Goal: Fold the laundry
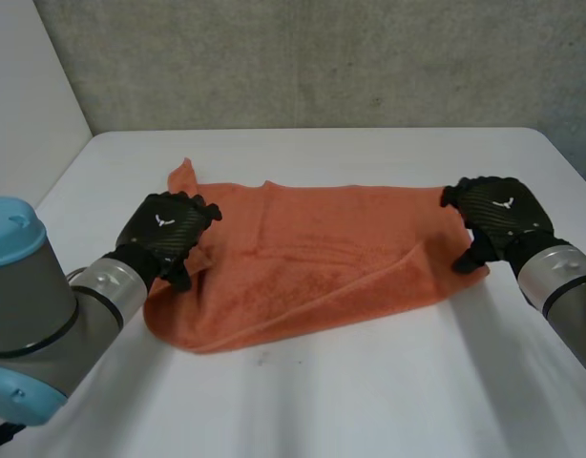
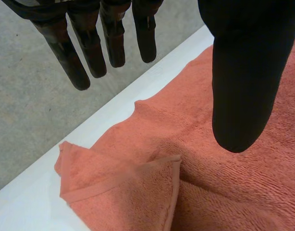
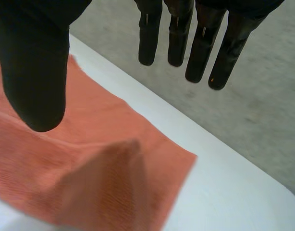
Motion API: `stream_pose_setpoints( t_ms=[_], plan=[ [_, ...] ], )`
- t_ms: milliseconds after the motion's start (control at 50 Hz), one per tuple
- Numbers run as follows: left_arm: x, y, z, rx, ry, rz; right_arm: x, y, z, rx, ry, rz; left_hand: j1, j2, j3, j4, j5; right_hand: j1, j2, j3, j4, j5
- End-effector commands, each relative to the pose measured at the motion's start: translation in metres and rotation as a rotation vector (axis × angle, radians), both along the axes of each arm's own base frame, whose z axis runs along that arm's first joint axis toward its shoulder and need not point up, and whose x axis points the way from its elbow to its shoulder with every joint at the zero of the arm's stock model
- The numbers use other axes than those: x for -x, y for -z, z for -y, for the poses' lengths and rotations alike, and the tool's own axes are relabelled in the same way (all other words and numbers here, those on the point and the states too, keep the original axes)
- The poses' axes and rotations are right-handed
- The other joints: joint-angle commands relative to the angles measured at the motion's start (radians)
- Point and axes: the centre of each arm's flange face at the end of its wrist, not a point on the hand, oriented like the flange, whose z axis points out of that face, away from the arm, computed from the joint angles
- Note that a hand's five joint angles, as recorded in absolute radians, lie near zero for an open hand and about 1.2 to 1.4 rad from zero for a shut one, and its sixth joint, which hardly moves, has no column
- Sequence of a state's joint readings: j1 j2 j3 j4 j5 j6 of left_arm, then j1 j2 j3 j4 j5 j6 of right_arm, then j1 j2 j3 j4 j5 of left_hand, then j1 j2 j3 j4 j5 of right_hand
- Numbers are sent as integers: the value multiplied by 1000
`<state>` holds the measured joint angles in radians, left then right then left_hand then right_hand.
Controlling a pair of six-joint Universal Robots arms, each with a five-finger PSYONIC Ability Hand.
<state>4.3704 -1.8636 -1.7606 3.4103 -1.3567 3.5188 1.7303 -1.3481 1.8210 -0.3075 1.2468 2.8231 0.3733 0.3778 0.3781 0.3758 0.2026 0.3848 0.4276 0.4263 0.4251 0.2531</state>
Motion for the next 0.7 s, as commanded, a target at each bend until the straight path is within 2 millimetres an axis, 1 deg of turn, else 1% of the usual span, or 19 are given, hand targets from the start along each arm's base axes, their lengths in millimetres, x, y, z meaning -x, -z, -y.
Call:
stream_pose_setpoints(
  t_ms=[20,40,60,100,120,140,160,200,260,340,380,420,440,460,480,520,540,580,700],
  plan=[
    [2,12,18,-11,22,19,-5,7,-9,-64,-63,-23,116,112,111,114,112,17,-26,-24,-23,-26],
    [0,15,24,-3,16,43,-6,8,-9,-64,-63,-23,116,112,111,114,112,17,-26,-24,-23,-26],
    [-1,15,24,-3,16,44,-6,12,-10,-69,-68,-39,116,112,111,114,112,17,-26,-24,-23,-26],
    [-12,21,36,16,-5,104,-8,14,-11,-68,-78,-57,174,170,170,172,171,17,-26,-24,-23,-26],
    [-12,21,36,16,-5,104,-10,16,-13,-65,-90,-75,175,170,170,172,171,20,-23,-21,-20,-23],
    [-17,23,39,26,-13,132,-10,16,-13,-65,-90,-75,239,234,234,236,235,20,-23,-21,-20,-23],
    [-17,23,39,26,-13,132,-12,17,-15,-60,-102,-89,239,235,235,237,236,23,-20,-18,-17,-20],
    [-28,26,45,38,-22,172,-13,18,-16,-56,-108,-99,354,349,349,351,350,23,-20,-18,-17,-20],
    [-32,29,43,31,9,181,-14,23,-17,-66,-112,-110,360,355,355,357,356,20,-23,-21,-20,-23],
    [-29,32,39,21,63,167,-15,30,-15,-86,-114,-118,354,350,349,352,350,20,-23,-21,-20,-23],
    [-28,33,37,14,80,163,-15,32,-15,-90,-115,-120,339,335,335,337,335,20,-23,-21,-20,-23],
    [-27,35,36,1,87,160,-15,33,-15,-91,-114,-123,223,218,218,220,219,23,-20,-18,-17,-20],
    [-27,35,36,1,87,160,-14,34,-15,-91,-113,-130,222,217,217,219,218,23,-20,-18,-17,-20],
    [-27,36,35,-5,87,159,-14,34,-15,-91,-113,-130,132,127,127,129,128,23,-20,-18,-17,-20],
    [-27,36,35,-5,87,159,-14,34,-16,-88,-114,-138,131,126,126,128,127,23,-20,-18,-17,-20],
    [-26,43,34,-28,89,160,-14,34,-16,-85,-111,-146,-4,-8,-8,-6,-7,23,-20,-18,-17,-20],
    [-26,43,34,-28,89,160,-14,34,-15,-82,-108,-152,-4,-9,-9,-7,-8,23,-20,-18,-17,-20],
    [-23,43,31,-41,97,150,-13,34,-15,-80,-104,-157,-104,-108,-108,-106,-107,23,-20,-18,-17,-20],
    [-20,45,27,-62,99,121,-14,37,-16,-79,-106,-159,-92,-97,-97,-95,-96,26,-17,-15,-14,-17]
  ],
)
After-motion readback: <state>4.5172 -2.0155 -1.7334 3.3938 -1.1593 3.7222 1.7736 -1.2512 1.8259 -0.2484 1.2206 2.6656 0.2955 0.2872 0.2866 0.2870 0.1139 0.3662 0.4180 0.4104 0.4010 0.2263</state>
